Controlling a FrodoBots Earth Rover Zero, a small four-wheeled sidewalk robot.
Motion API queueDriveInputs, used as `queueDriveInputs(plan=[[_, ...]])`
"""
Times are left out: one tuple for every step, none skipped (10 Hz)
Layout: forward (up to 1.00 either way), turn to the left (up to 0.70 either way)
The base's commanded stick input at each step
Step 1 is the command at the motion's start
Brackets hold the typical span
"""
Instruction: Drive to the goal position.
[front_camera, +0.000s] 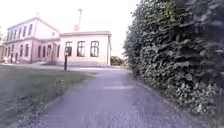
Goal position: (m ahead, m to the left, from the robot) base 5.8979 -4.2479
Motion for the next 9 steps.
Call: queueDriveInputs(plan=[[0.70, -0.14], [0.70, -0.14], [0.70, -0.14], [0.70, -0.14], [0.70, -0.14], [0.70, 0.00], [0.70, 0.00], [0.70, 0.00], [0.70, 0.00]])
